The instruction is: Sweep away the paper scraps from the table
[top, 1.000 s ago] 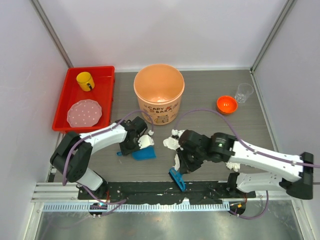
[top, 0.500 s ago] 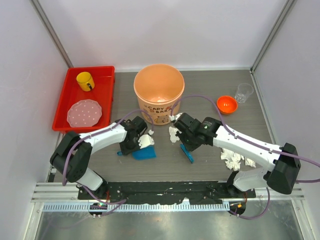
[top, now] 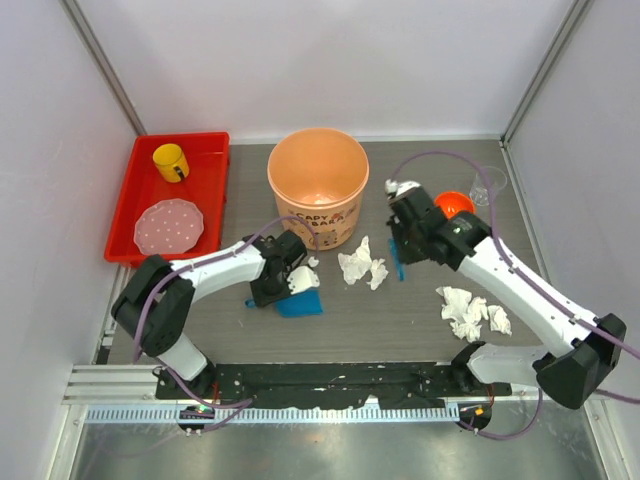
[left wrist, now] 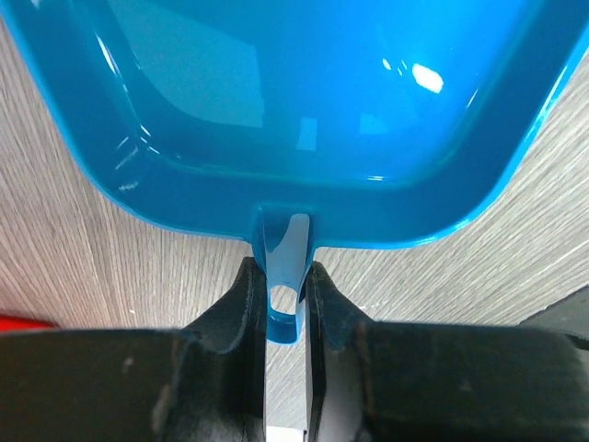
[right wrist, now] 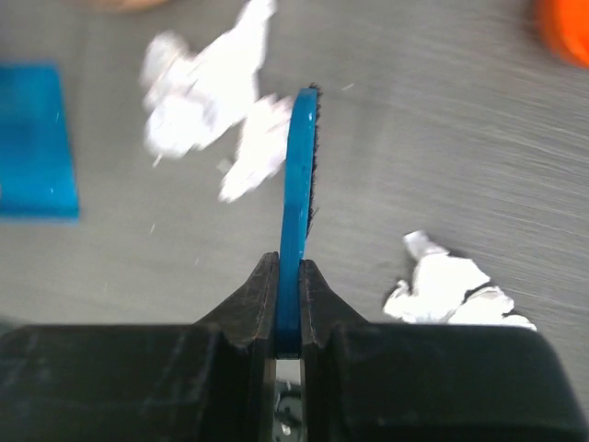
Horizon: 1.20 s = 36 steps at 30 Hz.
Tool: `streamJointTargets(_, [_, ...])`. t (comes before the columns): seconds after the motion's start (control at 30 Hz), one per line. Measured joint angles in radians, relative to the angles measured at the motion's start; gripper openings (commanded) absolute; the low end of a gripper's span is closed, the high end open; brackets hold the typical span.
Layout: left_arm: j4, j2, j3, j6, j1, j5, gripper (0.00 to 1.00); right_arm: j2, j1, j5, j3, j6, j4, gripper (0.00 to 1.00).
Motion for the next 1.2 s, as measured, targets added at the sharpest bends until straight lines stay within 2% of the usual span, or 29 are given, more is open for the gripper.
streamJointTargets(0.17, [-0.001,0.069,0.058,-0.022,-0.037,-0.013,0.00,0.067,-0.241,-0.004,-0.001,-0.034,0.108,0.01])
streamJointTargets(0.27, [0.002,0.101,0.098,-0.035,-0.049,-0.028,0.00,0.178,-0.285,-0.008,0.000,-0.053,0.180,0.01])
streamJointTargets(0.43, [0.010,0.124,0.127,-0.046,-0.050,-0.038,0.00,0.311,-0.278,-0.123,-0.019,-0.066,0.281,0.01])
streamJointTargets(0.6, [0.011,0.168,0.175,-0.050,-0.050,-0.042,0.00,0.241,-0.234,-0.245,-0.098,-0.027,0.403,0.01])
streamJointTargets(0.8, [0.020,0.199,0.212,-0.064,-0.050,-0.048,0.00,0.179,-0.087,-0.345,-0.182,0.084,0.510,0.01])
streamJointTargets(1.0, [0.020,0.199,0.211,-0.068,-0.050,-0.029,0.00,0.107,-0.031,-0.386,-0.243,0.205,0.597,0.01])
streamJointTargets(1.2, [0.038,0.182,0.190,-0.068,-0.050,-0.025,0.00,0.050,-0.032,-0.361,-0.245,0.246,0.579,0.01])
